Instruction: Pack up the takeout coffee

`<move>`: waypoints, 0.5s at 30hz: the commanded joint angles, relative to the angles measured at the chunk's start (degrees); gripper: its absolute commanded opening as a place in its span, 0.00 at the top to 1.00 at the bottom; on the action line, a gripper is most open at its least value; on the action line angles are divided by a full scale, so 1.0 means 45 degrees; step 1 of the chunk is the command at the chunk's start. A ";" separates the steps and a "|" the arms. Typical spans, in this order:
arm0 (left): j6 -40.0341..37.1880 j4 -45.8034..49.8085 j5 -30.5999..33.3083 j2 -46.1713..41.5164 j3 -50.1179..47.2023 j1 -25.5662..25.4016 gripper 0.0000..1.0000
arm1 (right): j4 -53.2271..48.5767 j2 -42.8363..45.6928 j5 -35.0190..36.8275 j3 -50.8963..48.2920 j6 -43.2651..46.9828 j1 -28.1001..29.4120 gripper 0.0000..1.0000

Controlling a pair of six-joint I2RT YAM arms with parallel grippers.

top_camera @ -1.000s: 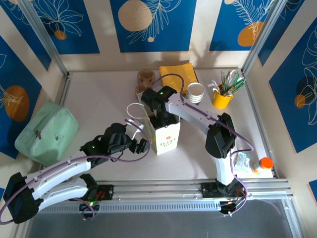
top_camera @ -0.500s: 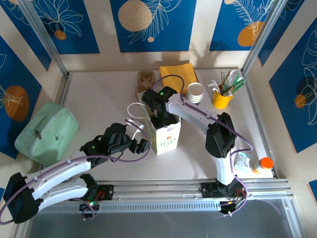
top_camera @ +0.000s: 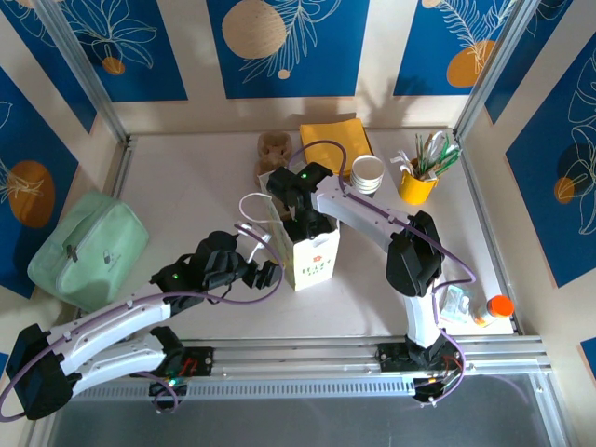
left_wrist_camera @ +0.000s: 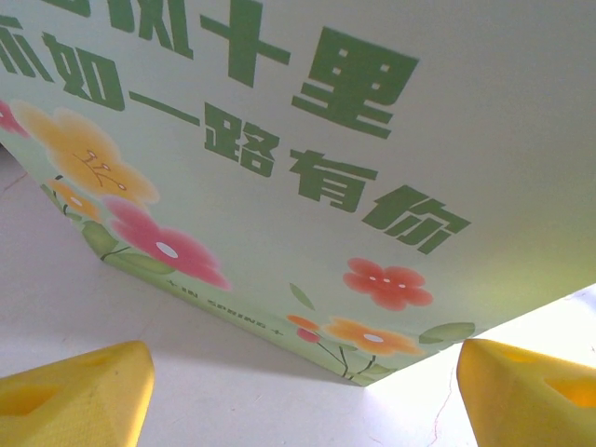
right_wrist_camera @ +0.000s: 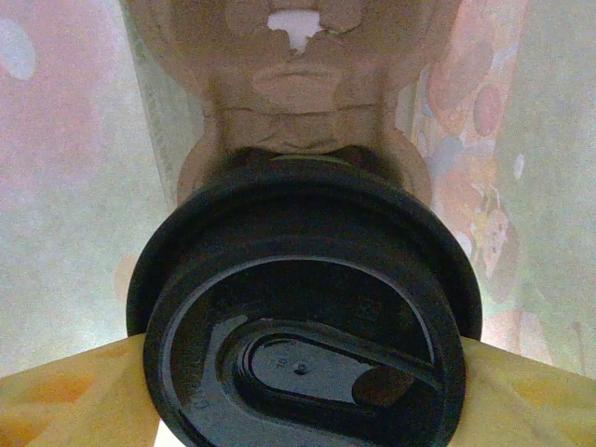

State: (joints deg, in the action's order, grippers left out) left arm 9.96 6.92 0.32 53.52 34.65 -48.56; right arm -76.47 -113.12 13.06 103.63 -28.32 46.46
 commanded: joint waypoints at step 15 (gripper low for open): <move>-0.0182 0.0162 0.0179 -0.0057 0.0385 -0.0089 0.15 | 0.0147 -0.1015 -0.0449 -0.0201 0.0159 -0.0011 0.29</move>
State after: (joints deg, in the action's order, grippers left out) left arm 9.96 6.94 0.49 53.52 34.65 -48.56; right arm -76.69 -113.32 13.02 103.88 -28.25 46.48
